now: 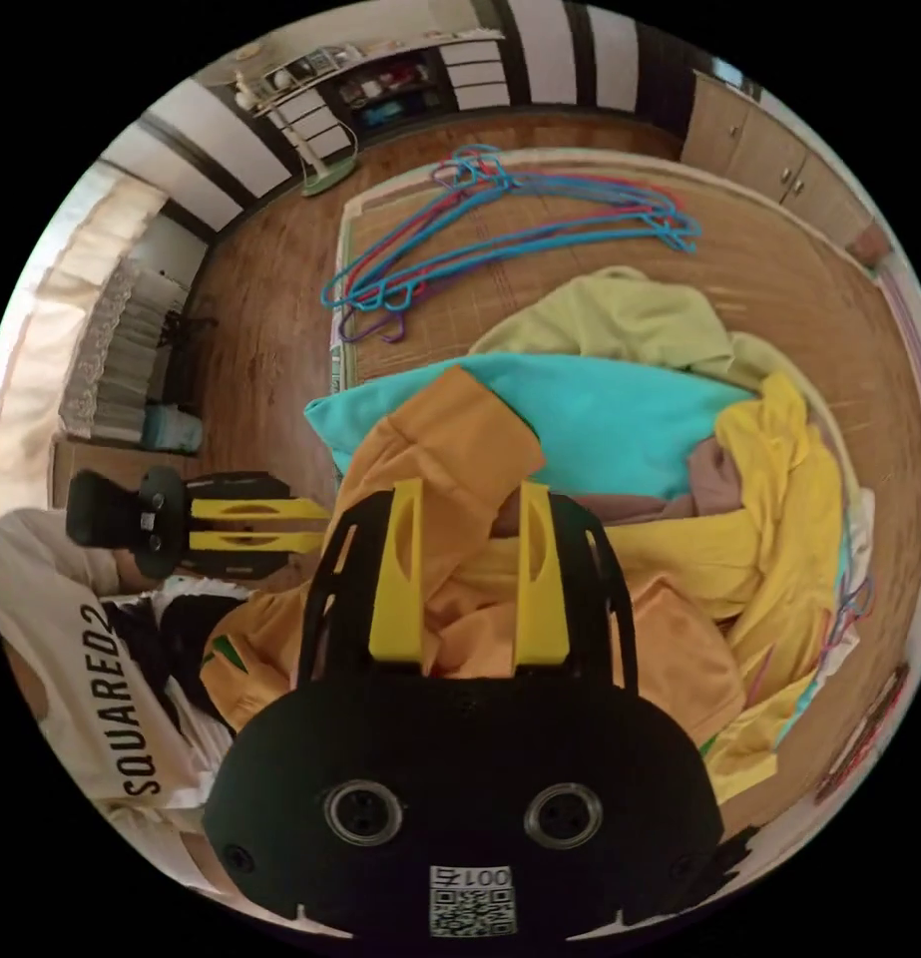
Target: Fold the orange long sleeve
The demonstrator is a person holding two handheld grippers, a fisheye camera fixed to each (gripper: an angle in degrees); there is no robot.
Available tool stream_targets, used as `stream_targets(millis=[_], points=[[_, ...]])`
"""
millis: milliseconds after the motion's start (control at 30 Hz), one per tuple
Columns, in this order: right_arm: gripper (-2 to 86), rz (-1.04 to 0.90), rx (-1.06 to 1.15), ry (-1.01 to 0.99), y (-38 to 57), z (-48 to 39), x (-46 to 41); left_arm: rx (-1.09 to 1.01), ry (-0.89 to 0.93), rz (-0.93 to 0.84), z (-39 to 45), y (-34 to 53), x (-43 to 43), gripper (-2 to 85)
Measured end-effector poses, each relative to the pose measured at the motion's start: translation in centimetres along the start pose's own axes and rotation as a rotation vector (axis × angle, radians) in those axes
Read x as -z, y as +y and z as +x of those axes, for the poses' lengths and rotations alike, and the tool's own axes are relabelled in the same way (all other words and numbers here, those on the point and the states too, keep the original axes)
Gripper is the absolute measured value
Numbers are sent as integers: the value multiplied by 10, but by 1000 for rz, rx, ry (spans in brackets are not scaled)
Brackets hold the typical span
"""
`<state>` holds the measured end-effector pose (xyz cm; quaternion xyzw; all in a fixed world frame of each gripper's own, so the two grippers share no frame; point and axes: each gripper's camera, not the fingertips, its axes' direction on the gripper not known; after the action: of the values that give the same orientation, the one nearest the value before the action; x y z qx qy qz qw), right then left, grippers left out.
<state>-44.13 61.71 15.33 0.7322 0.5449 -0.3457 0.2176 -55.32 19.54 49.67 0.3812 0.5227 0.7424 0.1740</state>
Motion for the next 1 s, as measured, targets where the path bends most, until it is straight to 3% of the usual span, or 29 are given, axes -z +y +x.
stream_targets(millis=[100, 233, 400, 533, 633, 767, 1000], points=[[61, -15, -30, -114, 3, 5, -20, 2, -1, 7, 2, -3, 3, -8], [38, 171, 52, -108, 28, -21, 9, 8, -29, 26, 2, -7, 12, -2], [4, 526, 77, 160, 73, -67, 99, 6, 75, 123, 4, -24, 33, 22], [-4, 741, 130, 384, 114, -112, 167, -122, 148, 200, 29, -51, 49, 24], [-7, 806, 41, 560, 142, -132, 192, -242, 161, 167, 56, -67, 36, 23], [-4, 909, -32, 717, 196, -162, 207, -323, 94, -7, 85, -83, -15, 17], [12, 885, 188, 561, 276, -189, 209, -170, -66, -47, 86, -96, -59, -8]])
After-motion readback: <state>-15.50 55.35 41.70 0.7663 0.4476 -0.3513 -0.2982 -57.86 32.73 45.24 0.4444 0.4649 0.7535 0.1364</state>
